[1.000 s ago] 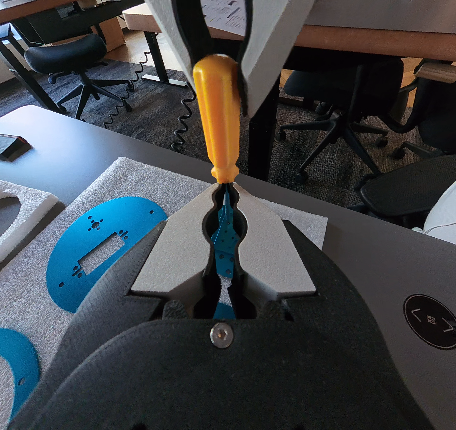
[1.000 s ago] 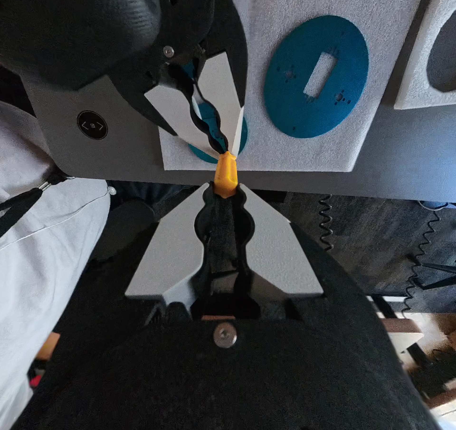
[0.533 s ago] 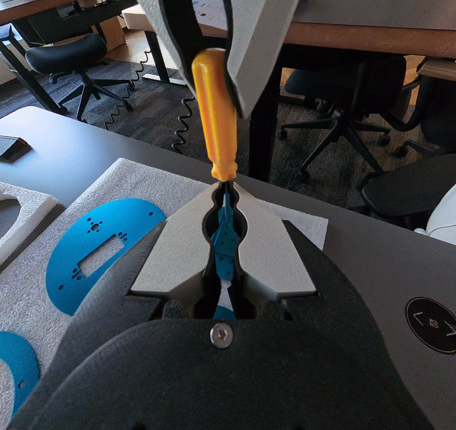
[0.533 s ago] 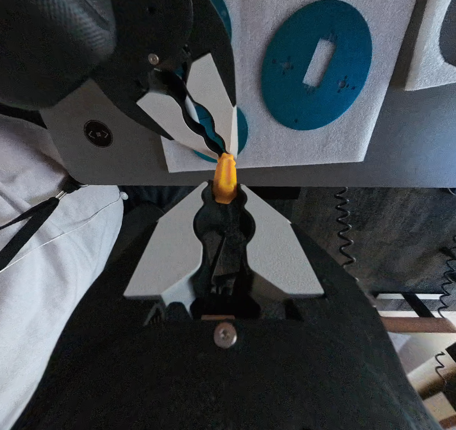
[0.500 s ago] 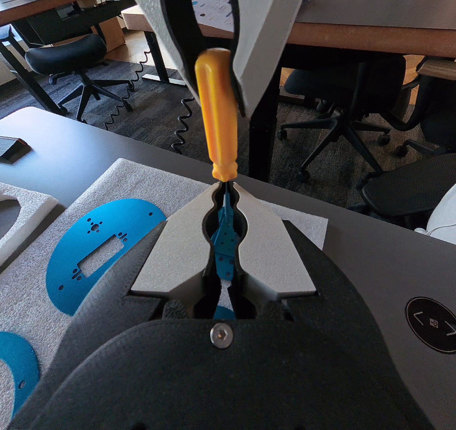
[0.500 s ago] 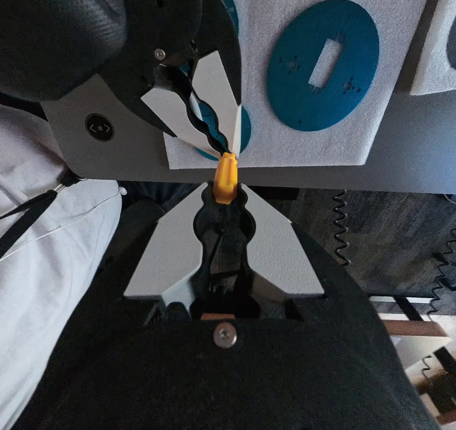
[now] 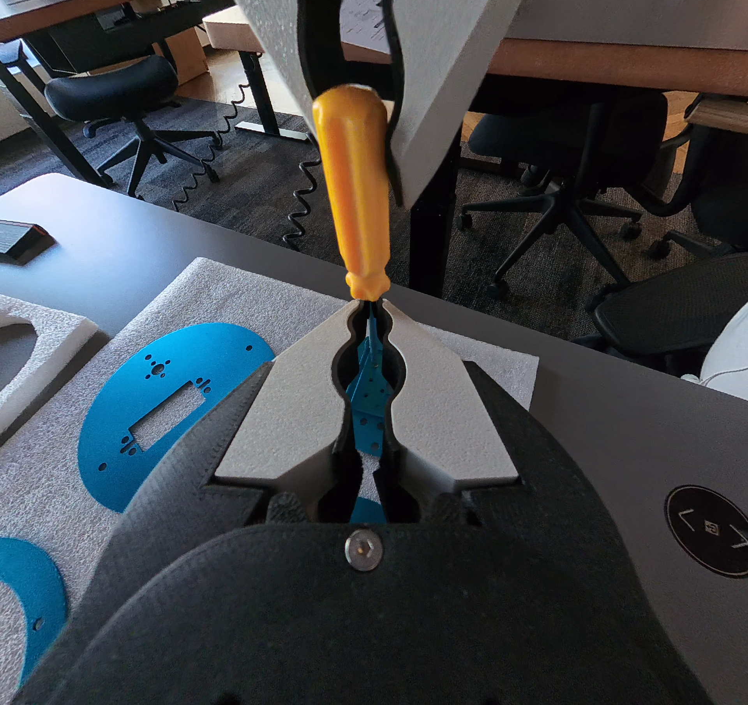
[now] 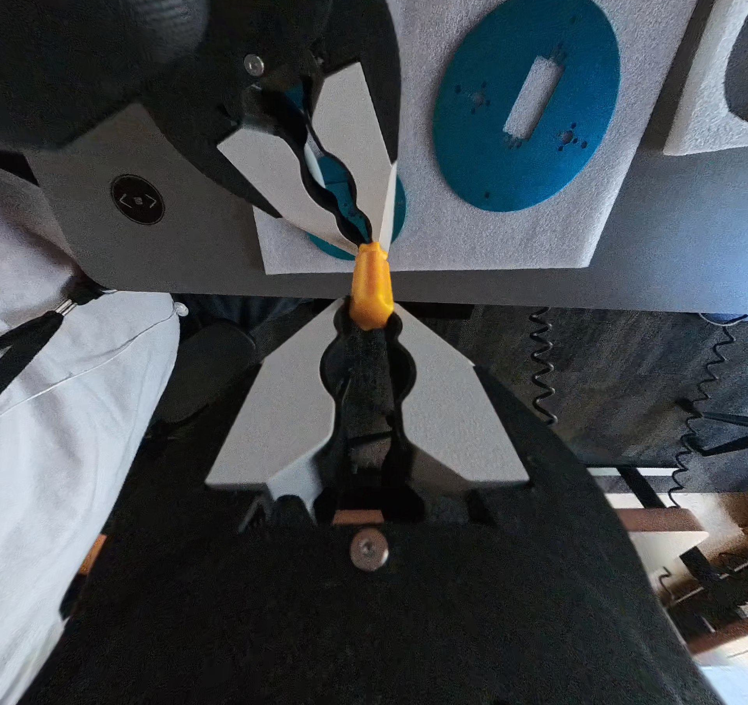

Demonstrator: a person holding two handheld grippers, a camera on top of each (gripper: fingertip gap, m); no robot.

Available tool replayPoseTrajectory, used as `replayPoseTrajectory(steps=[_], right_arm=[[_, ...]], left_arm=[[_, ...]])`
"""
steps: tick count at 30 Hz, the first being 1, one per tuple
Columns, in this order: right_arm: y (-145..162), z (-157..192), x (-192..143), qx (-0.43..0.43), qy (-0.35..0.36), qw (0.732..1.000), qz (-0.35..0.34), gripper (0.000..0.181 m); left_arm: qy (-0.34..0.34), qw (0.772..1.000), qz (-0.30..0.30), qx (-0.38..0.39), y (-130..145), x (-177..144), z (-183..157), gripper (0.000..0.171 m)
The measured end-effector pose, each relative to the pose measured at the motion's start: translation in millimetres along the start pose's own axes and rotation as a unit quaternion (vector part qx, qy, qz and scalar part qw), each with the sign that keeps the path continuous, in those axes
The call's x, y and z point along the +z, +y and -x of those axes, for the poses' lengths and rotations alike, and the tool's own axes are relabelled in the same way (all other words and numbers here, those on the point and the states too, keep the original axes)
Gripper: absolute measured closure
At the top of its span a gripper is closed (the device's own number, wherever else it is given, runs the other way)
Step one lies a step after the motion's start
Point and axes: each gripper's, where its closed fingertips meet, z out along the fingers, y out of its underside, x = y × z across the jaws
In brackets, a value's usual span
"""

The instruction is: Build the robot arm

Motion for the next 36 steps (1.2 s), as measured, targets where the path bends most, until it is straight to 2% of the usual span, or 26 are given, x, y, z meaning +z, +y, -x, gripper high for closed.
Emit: replayPoseTrajectory(steps=[2,4,5,6,7,9,12,14,15,17,19,21,22,24,26,28,29,32,34,36], right_arm=[[-3.1,0.2,-0.8,-0.068,0.022,0.997,-0.010,0.165],[-10.9,-6.1,-4.3,-0.162,0.084,0.983,-0.033,0.142],[-14.1,-7.9,-7.1,-0.203,0.111,0.972,-0.043,0.145],[-14.3,-7.6,-8.5,-0.232,0.122,0.964,-0.046,0.158],[-14.0,-4.5,-7.9,-0.246,0.120,0.961,-0.047,0.161],[-12.3,-3.6,-8.5,-0.223,0.111,0.968,-0.041,0.161],[-3.9,-1.6,-6.3,-0.092,0.048,0.994,-0.019,0.164],[-4.4,-0.1,-6.1,-0.010,0.013,1.000,-0.026,0.164],[-6.5,-0.7,-6.1,-0.018,0.014,0.999,-0.034,0.163],[-7.2,-1.5,-7.1,-0.093,0.039,0.994,-0.035,0.163],[-14.1,-6.8,-11.5,-0.192,0.097,0.975,-0.056,0.149],[-13.5,0.8,-11.5,-0.260,0.102,0.958,-0.059,0.161],[-13.5,0.7,-11.3,-0.268,0.108,0.956,-0.056,0.160],[-9.8,1.5,-11.2,-0.228,0.092,0.969,-0.039,0.161],[-6.0,1.4,-10.1,-0.125,0.056,0.990,-0.020,0.162],[-4.7,3.7,-9.5,-0.013,0.011,1.000,-0.018,0.164],[-5.6,3.0,-9.6,-0.014,0.007,1.000,-0.021,0.164],[-11.8,3.0,-10.7,-0.119,0.030,0.991,-0.047,0.162],[-15.2,3.5,-13.5,-0.188,0.060,0.978,-0.064,0.145],[-12.5,5.0,-13.5,-0.232,0.068,0.969,-0.058,0.150]], left_arm=[[-0.001,1.000,0.000,0.001,0.4,-0.7,0.2,0.169],[-0.001,1.000,0.001,0.000,0.3,-0.6,0.5,0.169],[-0.001,1.000,0.001,0.001,0.2,-0.2,0.4,0.169],[-0.003,1.000,0.001,0.002,0.2,-0.2,0.9,0.169],[-0.002,1.000,0.002,0.001,0.3,-0.5,0.7,0.169],[-0.001,1.000,0.002,0.002,0.5,-0.4,0.0,0.169],[0.000,1.000,0.002,0.004,0.1,0.9,-0.8,0.169],[-0.001,1.000,0.001,0.003,0.0,0.7,-0.1,0.169],[-0.001,1.000,0.001,0.002,0.1,0.3,0.2,0.169],[0.000,1.000,0.001,0.002,0.2,0.2,0.0,0.169],[0.000,1.000,0.001,0.003,0.1,0.5,0.1,0.169],[0.001,1.000,0.001,0.004,0.2,0.5,-0.3,0.169],[0.001,1.000,0.002,0.004,0.2,0.5,-0.5,0.169],[0.002,1.000,0.002,0.005,-0.1,1.2,-1.3,0.169],[0.002,1.000,0.002,0.006,-0.3,1.7,-1.6,0.169],[0.004,1.000,0.002,0.005,-0.4,1.9,-2.2,0.169],[0.003,1.000,0.002,0.006,-0.4,1.8,-2.0,0.169],[0.000,1.000,0.002,0.006,-0.1,0.7,-0.9,0.169],[0.000,1.000,0.002,0.006,0.0,0.4,-0.5,0.169],[0.000,1.000,0.003,0.006,-0.1,0.6,-0.4,0.169]])
